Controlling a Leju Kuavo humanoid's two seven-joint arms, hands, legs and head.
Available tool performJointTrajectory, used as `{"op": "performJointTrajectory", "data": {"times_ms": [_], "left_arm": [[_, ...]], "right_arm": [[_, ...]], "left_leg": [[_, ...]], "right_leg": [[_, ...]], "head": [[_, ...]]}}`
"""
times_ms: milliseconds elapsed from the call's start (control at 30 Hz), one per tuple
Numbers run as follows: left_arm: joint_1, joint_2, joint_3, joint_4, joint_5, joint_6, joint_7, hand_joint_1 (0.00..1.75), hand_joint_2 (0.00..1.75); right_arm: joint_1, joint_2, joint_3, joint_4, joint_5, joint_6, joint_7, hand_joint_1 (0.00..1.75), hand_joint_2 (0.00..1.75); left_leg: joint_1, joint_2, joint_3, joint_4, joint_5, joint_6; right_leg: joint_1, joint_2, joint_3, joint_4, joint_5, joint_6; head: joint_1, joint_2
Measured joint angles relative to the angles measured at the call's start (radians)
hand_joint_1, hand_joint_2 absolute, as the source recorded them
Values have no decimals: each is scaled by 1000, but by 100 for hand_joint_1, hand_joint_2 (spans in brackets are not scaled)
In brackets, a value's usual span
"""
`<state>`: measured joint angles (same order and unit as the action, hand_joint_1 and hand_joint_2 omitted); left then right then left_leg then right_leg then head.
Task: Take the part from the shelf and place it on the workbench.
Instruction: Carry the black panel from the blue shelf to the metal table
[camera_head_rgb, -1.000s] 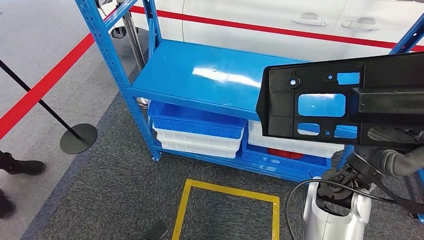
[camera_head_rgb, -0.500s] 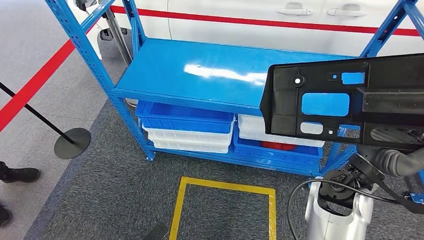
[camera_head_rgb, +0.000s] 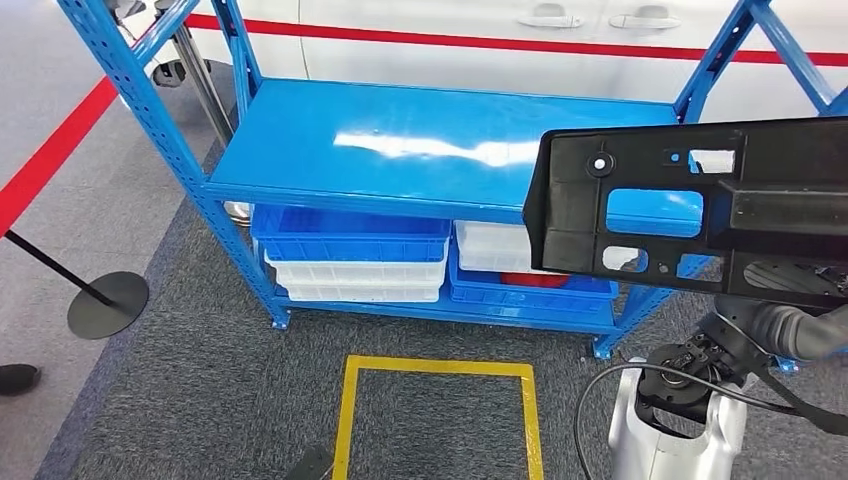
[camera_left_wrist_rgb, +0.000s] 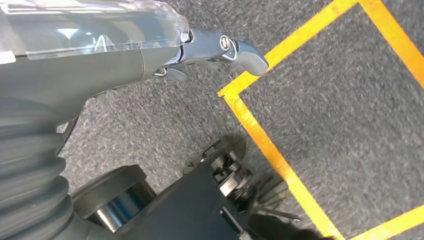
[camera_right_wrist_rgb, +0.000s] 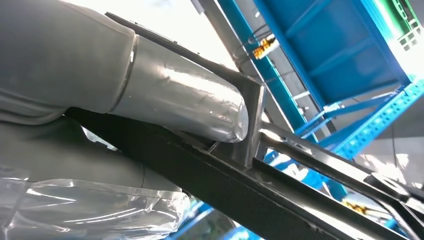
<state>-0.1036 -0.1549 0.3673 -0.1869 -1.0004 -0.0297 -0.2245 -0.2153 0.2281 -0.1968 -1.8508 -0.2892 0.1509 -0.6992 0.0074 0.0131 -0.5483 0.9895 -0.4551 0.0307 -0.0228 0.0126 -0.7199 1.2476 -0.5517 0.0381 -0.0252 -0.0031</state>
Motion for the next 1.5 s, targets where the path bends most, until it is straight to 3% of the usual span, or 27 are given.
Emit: {"op": "performJointTrajectory", "data": {"times_ms": [33, 67, 133, 200, 267, 333, 367, 433, 500, 533, 567, 600, 667, 733, 767, 833, 900, 967, 1033, 1067, 1100, 1167, 1233, 1333, 1400, 1433, 1500], "left_arm": [[1, 0, 0, 0, -1, 0, -1, 0, 175], [2, 0, 1, 0, -3, 0, -2, 0, 175], [1, 0, 1, 0, -6, -1, -4, 0, 175], [0, -1, 4, 0, -6, -2, -5, 0, 175], [0, -1, 7, 0, -3, -3, -6, 0, 175], [-1, -1, 10, 0, 1, -4, -6, 0, 175], [-1, -1, 11, 0, 2, -5, -6, 0, 175], [0, -2, 15, 0, 6, -6, -6, 0, 175], [3, -2, 18, 0, 9, -6, -6, 0, 175], [5, -2, 20, 0, 10, -6, -6, 0, 175], [6, -2, 21, 0, 10, -6, -6, 0, 175], [7, -2, 22, 0, 10, -6, -6, 0, 175], [7, -2, 23, 0, 10, -6, -6, 0, 175], [7, -2, 23, 0, 10, -7, -5, 0, 175], [7, -2, 24, 0, 10, -7, -4, 0, 175], [6, -4, 24, 0, 10, -10, 0, 0, 175], [4, -6, 26, 0, 9, -14, 4, 0, 175], [3, -7, 29, 0, 6, -20, 12, 0, 175], [6, -8, 33, 0, 3, -24, 19, 0, 175], [7, -8, 35, 0, 3, -24, 21, 0, 175], [7, -8, 37, 0, 3, -24, 22, 0, 175], [7, -9, 40, 0, 2, -22, 24, 0, 175], [7, -10, 41, 0, 1, -20, 24, 0, 175], [7, -11, 41, 0, 0, -18, 25, 0, 175], [7, -11, 41, 0, -1, -18, 25, 0, 175], [7, -11, 42, 0, -1, -17, 25, 0, 175], [9, -11, 43, 0, -1, -17, 26, 0, 175]], "right_arm": [[3, 1, -3, 0, 1, 1, 0, 175, 0], [6, 1, -6, -1, 2, 1, 0, 175, 0], [7, 2, -9, -3, 5, 2, 0, 175, 0], [7, 3, -11, -6, 7, 6, 0, 175, 0], [7, 5, -14, -7, 7, 11, 0, 175, 0], [8, 6, -20, -7, 7, 14, 0, 175, 0], [7, 7, -23, -7, 9, 14, 0, 175, 0], [7, 12, -26, -6, 16, 12, 0, 175, 0], [9, 16, -30, -3, 21, 11, 0, 175, 0], [11, 16, -33, 0, 21, 10, 0, 175, 0], [13, 16, -36, 3, 21, 10, 0, 175, 0], [14, 16, -39, 5, 21, 10, 0, 175, 0], [14, 17, -43, 7, 21, 10, 0, 175, 0], [14, 17, -46, 9, 21, 8, 0, 175, 0], [14, 17, -48, 10, 21, 5, 1, 175, 0], [13, 17, -52, 13, 21, -3, 1, 175, 0], [12, 16, -58, 15, 19, -7, 1, 175, 0], [12, 16, -68, 19, 11, -8, 1, 175, 0], [17, 16, -80, 28, -7, -10, 1, 175, 0], [21, 16, -88, 34, -20, -10, 1, 175, 0], [24, 16, -96, 43, -36, -9, 1, 175, 0], [27, 16, -112, 62, -66, -5, 1, 175, 0], [28, 16, -128, 81, -85, -2, 1, 175, 0], [34, 16, -147, 102, -95, -1, 1, 175, 0], [35, 17, -152, 111, -96, -1, 1, 175, 0], [35, 18, -154, 114, -97, -1, 1, 175, 0], [40, 20, -156, 119, -102, -2, 1, 175, 0]], "left_leg": [[-1, 9, -1, 1, 0, 0], [-2, 17, -1, 2, -1, 0], [-2, 31, -1, 7, -4, -4], [-8, 42, -2, 16, -11, -13], [-13, 52, -4, 22, -16, -22], [-12, 59, -4, 24, -20, -32], [-10, 51, -8, 36, -31, -38], [-5, 21, -41, 115, -84, -48], [-3, 1, -99, 249, -148, -54], [-3, -2, -121, 297, -162, -55], [-3, -3, -128, 311, -155, -54], [-3, -4, -116, 283, -130, -51], [-3, -22, -54, 148, -57, -41], [-4, -48, -9, 45, -22, -33], [-5, -55, -3, 28, -21, -30], [-4, -48, -1, 19, -16, -22], [0, -35, 2, 5, -5, -8], [0, -19, 2, -2, 0, 0], [-3, -4, -1, -1, 0, 2], [-4, 3, -2, 0, 0, 2], [-5, 10, -2, 1, -1, 1], [-6, 22, -1, 5, -4, -3], [-11, 31, -2, 12, -10, -11], [-15, 42, -2, 15, -14, -25], [-12, 33, -9, 37, -35, -37], [-10, 22, -24, 74, -60, -42], [-6, 1, -82, 203, -126, -50]], "right_leg": [[0, -3, -17, 40, -10, 2], [0, -6, -17, 45, -1, 3], [0, -22, 42, -60, 59, 1], [5, -48, 105, -181, 98, -8], [11, -53, 119, -218, 101, -20], [10, -38, 115, -221, 106, -33], [8, -31, 115, -223, 108, -39], [4, -20, 114, -226, 113, -49], [4, -6, 111, -226, 115, -53], [4, 2, 111, -225, 115, -54], [4, 11, 110, -224, 115, -54], [4, 19, 111, -224, 115, -53], [3, 35, 112, -223, 116, -51], [4, 49, 108, -221, 119, -42], [3, 55, 104, -221, 122, -35], [1, 64, 99, -225, 127, -20], [3, 46, 88, -202, 109, -10], [4, 13, 43, -103, 49, -4], [2, -2, -11, 20, -3, 0], [1, -5, -20, 43, -5, 2], [1, -8, -9, 26, 12, 2], [1, -24, 60, -101, 72, -2], [7, -41, 115, -207, 104, -13], [12, -31, 121, -227, 106, -30], [8, -22, 122, -231, 110, -43], [6, -18, 122, -234, 112, -49], [6, -8, 121, -234, 113, -55]], "head": [[0, 0], [0, 0], [0, 0], [0, 0], [0, 0], [0, 0], [0, 0], [0, 0], [0, 0], [0, 0], [0, 0], [0, 0], [0, 0], [0, 0], [0, 0], [0, 0], [0, 0], [0, 0], [0, 0], [0, 0], [0, 0], [0, 0], [0, 0], [0, 0], [0, 0], [0, 0], [0, 0]]}}
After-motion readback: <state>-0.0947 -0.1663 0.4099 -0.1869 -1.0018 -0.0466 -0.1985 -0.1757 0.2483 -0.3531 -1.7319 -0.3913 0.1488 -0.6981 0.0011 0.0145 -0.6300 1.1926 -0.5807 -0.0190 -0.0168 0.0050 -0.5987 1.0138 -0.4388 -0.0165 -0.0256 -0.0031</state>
